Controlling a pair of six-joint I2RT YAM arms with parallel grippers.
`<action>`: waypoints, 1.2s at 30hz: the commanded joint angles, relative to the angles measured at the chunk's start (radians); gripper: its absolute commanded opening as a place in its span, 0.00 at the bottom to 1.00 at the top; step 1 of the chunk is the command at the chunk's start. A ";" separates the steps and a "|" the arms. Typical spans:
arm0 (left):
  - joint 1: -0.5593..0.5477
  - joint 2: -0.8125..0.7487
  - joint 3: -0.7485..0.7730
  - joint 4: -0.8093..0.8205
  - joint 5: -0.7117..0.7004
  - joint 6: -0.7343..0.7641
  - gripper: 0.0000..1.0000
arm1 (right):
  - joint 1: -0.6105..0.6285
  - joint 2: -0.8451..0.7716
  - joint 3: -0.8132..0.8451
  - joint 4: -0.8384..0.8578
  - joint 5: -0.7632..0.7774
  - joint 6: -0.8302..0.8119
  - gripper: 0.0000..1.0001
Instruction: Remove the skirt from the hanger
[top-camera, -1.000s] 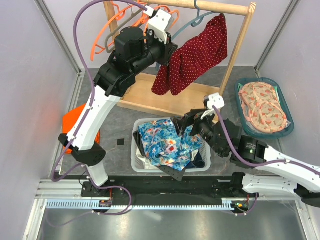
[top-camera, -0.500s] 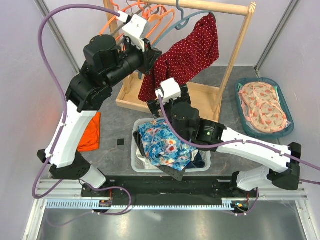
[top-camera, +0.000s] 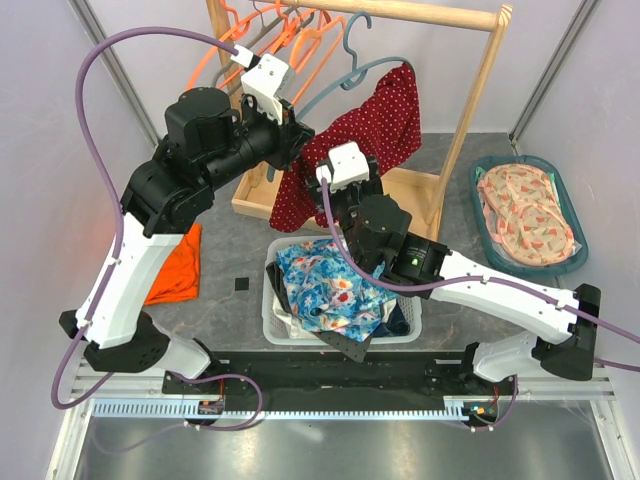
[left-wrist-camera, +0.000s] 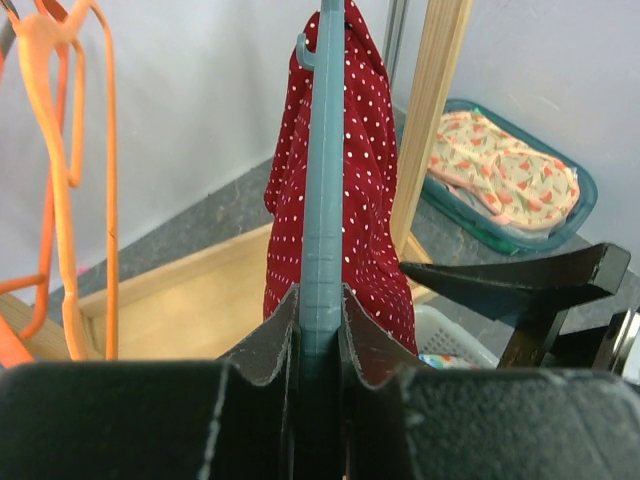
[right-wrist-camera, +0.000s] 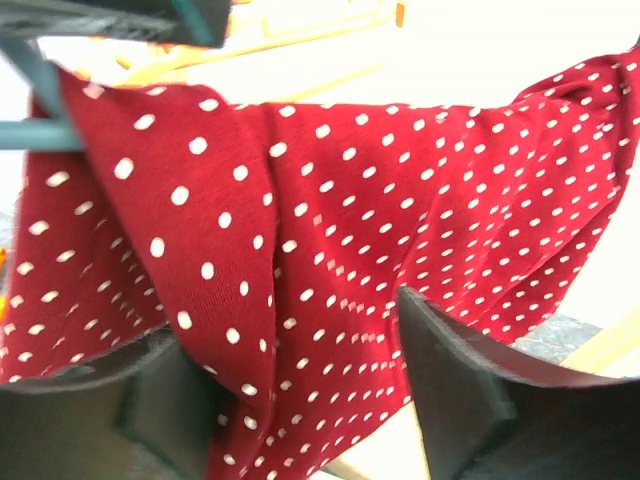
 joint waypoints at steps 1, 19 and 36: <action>-0.005 -0.042 0.019 0.074 0.037 -0.035 0.02 | -0.018 -0.001 -0.001 0.029 -0.023 -0.008 0.54; -0.005 -0.021 -0.073 0.134 -0.048 0.045 0.02 | -0.026 -0.453 0.308 -0.037 -0.241 0.059 0.00; -0.003 0.096 0.002 0.230 -0.151 0.112 0.02 | -0.026 -0.502 0.320 -0.282 -0.368 0.246 0.00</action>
